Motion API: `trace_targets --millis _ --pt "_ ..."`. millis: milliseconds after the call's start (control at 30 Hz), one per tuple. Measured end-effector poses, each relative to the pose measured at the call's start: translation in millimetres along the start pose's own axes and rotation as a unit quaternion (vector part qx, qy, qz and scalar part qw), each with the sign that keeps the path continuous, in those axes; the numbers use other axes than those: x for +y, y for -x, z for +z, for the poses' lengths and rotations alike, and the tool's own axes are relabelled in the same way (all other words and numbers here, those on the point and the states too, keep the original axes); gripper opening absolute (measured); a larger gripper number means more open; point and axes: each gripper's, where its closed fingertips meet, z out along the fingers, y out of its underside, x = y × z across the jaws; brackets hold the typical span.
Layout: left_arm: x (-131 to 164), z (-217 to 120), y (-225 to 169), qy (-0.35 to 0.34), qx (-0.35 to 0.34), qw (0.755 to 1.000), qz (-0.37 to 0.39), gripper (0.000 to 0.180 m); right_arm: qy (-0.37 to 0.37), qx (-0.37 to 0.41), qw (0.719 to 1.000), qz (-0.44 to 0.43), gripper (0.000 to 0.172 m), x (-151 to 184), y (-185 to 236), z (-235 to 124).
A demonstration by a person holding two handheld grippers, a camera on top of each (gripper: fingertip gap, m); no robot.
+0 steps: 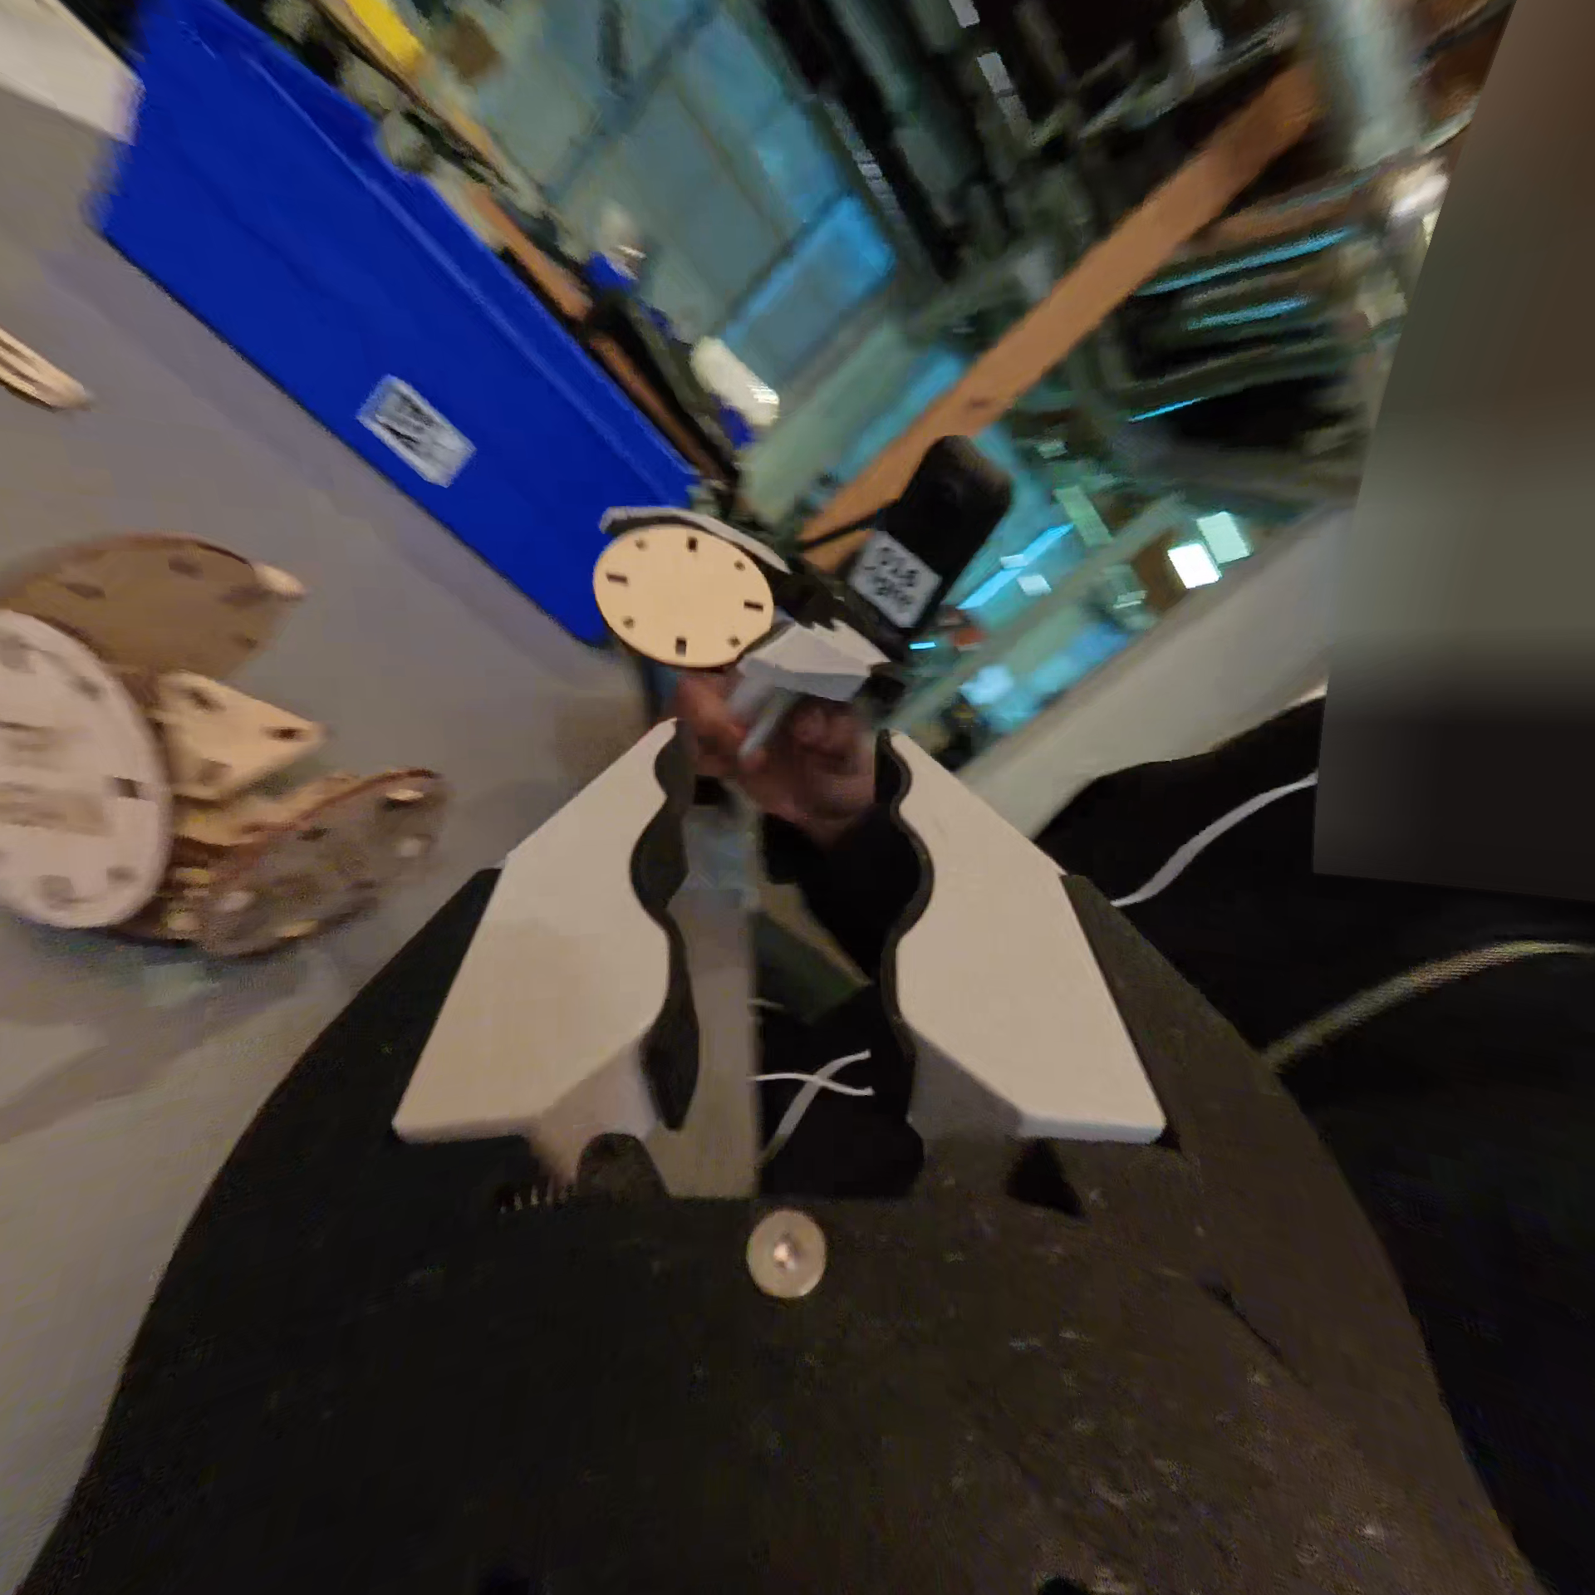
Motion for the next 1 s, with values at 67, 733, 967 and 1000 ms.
trace_targets --millis 67,733,967,1000 --pt "2 0 15 0.014 -0.081 0.994 0.078 0.047 0.031 0.017 0.999 -0.033 0.055 15 -4 4" --pt "16 13 93 0.154 -0.301 0.885 0.320 0.070 0.165 -0.044 0.979 0.113 0.055 62 -21 36" --pt "20 9 107 0.183 -0.330 0.868 0.322 0.055 0.206 -0.013 0.976 0.071 0.055 73 -21 47" --pt "20 10 107 0.186 -0.331 0.866 0.325 0.053 0.210 -0.008 0.976 0.064 0.055 74 -20 48"
